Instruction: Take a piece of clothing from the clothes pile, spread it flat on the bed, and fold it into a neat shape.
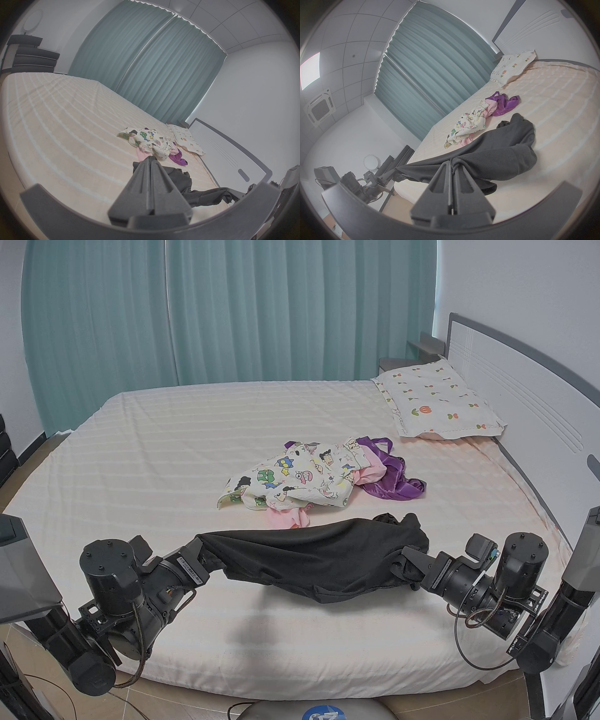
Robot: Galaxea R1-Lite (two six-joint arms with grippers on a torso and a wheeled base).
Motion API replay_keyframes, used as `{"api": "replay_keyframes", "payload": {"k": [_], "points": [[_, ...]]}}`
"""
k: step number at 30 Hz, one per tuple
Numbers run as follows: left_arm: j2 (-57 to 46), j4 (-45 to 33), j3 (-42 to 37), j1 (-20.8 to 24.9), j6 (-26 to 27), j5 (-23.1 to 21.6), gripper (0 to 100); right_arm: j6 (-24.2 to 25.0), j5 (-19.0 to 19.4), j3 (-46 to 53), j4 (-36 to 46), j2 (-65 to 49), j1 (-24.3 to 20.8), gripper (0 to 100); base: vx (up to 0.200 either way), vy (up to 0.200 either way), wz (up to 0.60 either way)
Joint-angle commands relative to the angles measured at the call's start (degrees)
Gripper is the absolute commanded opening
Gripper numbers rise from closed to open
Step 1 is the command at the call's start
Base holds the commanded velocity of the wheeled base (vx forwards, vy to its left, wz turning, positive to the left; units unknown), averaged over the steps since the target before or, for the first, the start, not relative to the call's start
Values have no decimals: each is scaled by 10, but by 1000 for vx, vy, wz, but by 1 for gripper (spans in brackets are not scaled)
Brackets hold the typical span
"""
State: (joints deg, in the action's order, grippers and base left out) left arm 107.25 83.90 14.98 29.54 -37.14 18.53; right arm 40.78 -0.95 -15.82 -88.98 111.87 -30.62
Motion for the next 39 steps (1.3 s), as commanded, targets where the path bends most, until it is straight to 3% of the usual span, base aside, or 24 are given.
{"api": "replay_keyframes", "payload": {"k": [1,13,28,39], "points": [[3,0,-1,0,0,0,0,0,0,0,-8,-1,-1,0,0,0,0],[5,0,-2,1,-1,0,0,-1,0,-1,-8,-1,-1,0,-150,0,0],[12,0,1,-1,1,7,0,-1,0,-1,-8,0,-1,0,0,0,0],[8,0,6,-28,-1,0,0,-2,-1,-5,-8,-2,3,0,0,200,0]]}}
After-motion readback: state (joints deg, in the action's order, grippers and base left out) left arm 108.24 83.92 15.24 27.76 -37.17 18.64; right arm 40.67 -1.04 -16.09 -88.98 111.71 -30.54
